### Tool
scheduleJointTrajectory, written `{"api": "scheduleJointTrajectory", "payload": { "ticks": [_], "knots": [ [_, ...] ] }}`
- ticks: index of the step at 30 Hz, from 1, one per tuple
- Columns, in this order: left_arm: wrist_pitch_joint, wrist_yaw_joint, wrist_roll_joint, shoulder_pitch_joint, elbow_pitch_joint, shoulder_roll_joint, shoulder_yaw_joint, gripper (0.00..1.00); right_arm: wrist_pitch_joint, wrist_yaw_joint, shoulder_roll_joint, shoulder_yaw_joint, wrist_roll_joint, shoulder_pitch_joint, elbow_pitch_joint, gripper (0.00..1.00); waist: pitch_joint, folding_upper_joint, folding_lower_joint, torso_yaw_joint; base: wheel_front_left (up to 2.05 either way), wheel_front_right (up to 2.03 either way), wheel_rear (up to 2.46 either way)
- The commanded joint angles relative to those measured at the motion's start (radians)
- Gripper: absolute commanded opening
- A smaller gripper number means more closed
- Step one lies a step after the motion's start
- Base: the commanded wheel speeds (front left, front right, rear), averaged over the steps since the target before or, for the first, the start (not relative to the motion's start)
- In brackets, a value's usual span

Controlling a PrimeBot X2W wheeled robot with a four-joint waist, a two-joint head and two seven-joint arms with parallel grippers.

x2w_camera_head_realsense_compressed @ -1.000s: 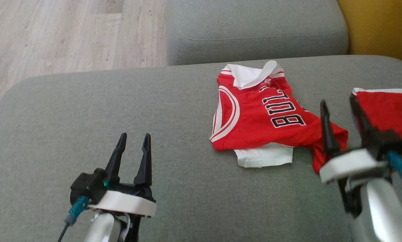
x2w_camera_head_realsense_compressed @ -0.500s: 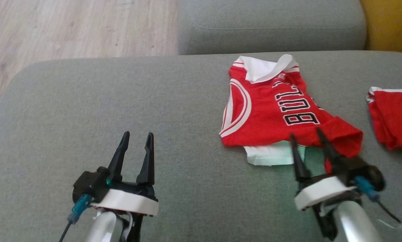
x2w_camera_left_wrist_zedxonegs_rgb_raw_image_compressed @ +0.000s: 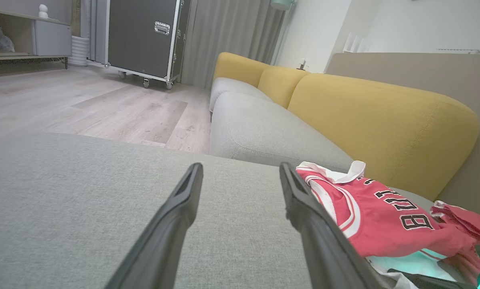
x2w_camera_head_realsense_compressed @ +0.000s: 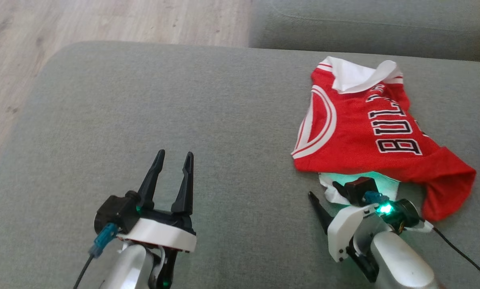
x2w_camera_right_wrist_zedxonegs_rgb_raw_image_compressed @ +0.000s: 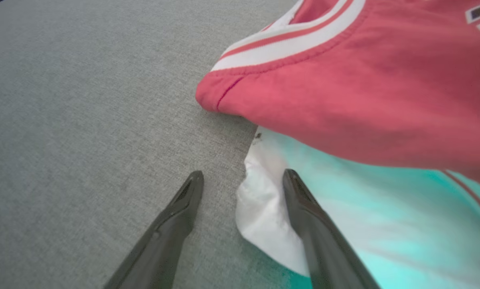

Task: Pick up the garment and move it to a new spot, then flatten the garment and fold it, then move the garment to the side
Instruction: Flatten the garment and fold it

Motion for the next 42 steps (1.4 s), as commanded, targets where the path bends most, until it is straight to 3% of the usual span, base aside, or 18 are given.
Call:
{"api": "scheduleJointTrajectory", "payload": {
  "ticks": [1,2,3,14,24,30,38,39,40,42],
  "knots": [
    [-0.008,0.002,-0.007,-0.050,-0.026,0.002,0.026,1.00,0.018,0.003,0.003,0.031,0.018,-0.034,0.007,1.00,0.009,0.0000,-0.0001,0.020,0.00,0.00,0.00],
    [-0.008,0.002,-0.008,-0.052,-0.025,0.002,0.024,1.00,0.026,0.003,0.005,0.036,0.031,-0.044,0.031,0.31,0.010,0.0000,-0.0001,0.026,0.00,0.00,0.00],
    [-0.008,0.002,-0.009,-0.053,-0.024,0.002,0.023,1.00,0.028,0.003,0.007,0.041,0.042,-0.054,0.050,0.00,0.012,0.0000,-0.0001,0.033,0.00,0.00,0.00],
    [-0.008,0.002,-0.006,-0.047,-0.023,0.002,0.030,1.00,-0.125,0.003,0.042,0.145,0.183,-0.198,0.062,0.00,-0.002,0.0000,-0.0001,0.062,0.00,0.00,0.00],
    [-0.008,0.002,-0.003,-0.032,-0.025,0.002,0.042,1.00,-0.190,0.003,0.045,0.255,0.265,-0.284,0.042,0.00,-0.025,0.0000,-0.0001,0.069,0.00,0.00,0.00],
    [-0.008,0.002,0.002,-0.020,-0.036,0.002,0.063,1.00,-0.246,0.003,0.046,0.165,0.195,-0.292,0.058,0.00,-0.042,0.0000,-0.0001,0.036,0.00,0.00,0.00],
    [-0.008,0.002,0.009,0.008,-0.055,0.002,0.090,1.00,-0.273,0.003,0.014,-0.101,0.000,-0.153,-0.069,0.00,-0.077,0.0000,-0.0001,-0.054,0.00,0.00,0.00],
    [-0.008,0.002,0.011,0.013,-0.057,0.002,0.095,1.00,-0.273,0.003,0.015,-0.133,-0.024,-0.124,-0.097,0.28,-0.079,0.0000,-0.0001,-0.067,0.00,0.00,0.00],
    [-0.008,0.002,0.011,0.023,-0.061,0.002,0.102,1.00,-0.274,0.003,0.020,-0.185,-0.065,-0.062,-0.160,1.00,-0.082,0.0000,-0.0001,-0.090,0.00,0.00,0.00],
    [-0.008,0.002,0.001,0.033,-0.062,0.002,0.105,1.00,-0.274,0.003,0.025,-0.237,-0.100,0.003,-0.232,1.00,-0.086,0.0000,-0.0001,-0.109,0.00,0.00,0.00]
  ]
}}
